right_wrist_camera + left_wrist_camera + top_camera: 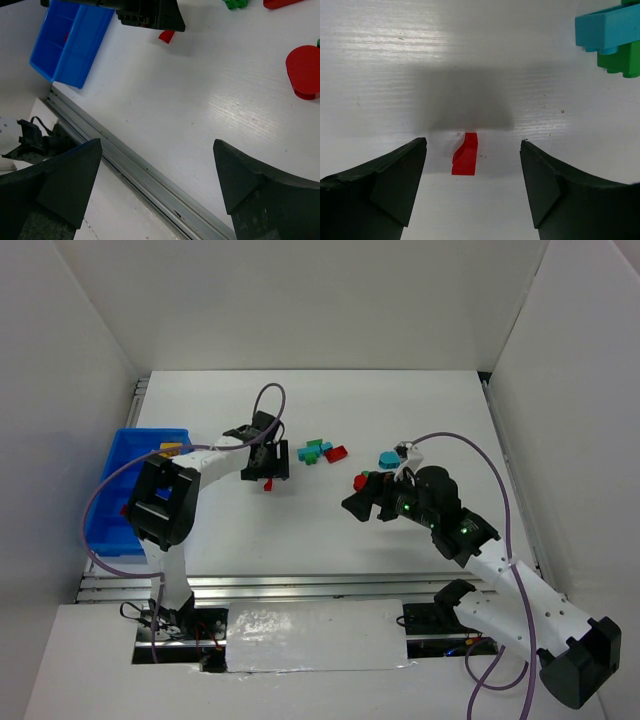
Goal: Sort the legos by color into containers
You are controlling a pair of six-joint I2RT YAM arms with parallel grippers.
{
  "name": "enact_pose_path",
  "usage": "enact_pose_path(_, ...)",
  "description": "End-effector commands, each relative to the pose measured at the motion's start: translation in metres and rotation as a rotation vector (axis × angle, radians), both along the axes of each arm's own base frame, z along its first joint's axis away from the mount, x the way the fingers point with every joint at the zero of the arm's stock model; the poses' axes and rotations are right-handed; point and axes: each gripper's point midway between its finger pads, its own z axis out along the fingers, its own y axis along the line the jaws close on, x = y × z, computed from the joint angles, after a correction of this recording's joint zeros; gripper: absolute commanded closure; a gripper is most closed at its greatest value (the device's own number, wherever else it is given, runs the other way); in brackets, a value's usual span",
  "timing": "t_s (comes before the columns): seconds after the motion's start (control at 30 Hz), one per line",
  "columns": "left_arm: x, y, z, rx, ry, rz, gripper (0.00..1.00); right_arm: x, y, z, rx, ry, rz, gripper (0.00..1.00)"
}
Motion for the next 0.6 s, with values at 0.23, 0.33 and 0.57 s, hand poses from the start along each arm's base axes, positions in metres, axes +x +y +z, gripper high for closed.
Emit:
enact_pose_path(0.23,-0.013,0.002,-0.011,0.044,0.024,0.014,0.25,-0.001,-0.001,0.001,-0.005,-0.016,0.013,0.00)
enact_pose_path(0.33,-0.016,0.000,-0.010,0.064,0.026,0.005,0.24,-0.001,0.001,0.002,0.005,-0.016,0.021,0.00)
enact_pose_path(0.57,-0.017,0.001,-0.020,0.072,0.037,-0.004,0.54,-0.001,0.002,0.001,0.009,-0.014,0.025,0.00)
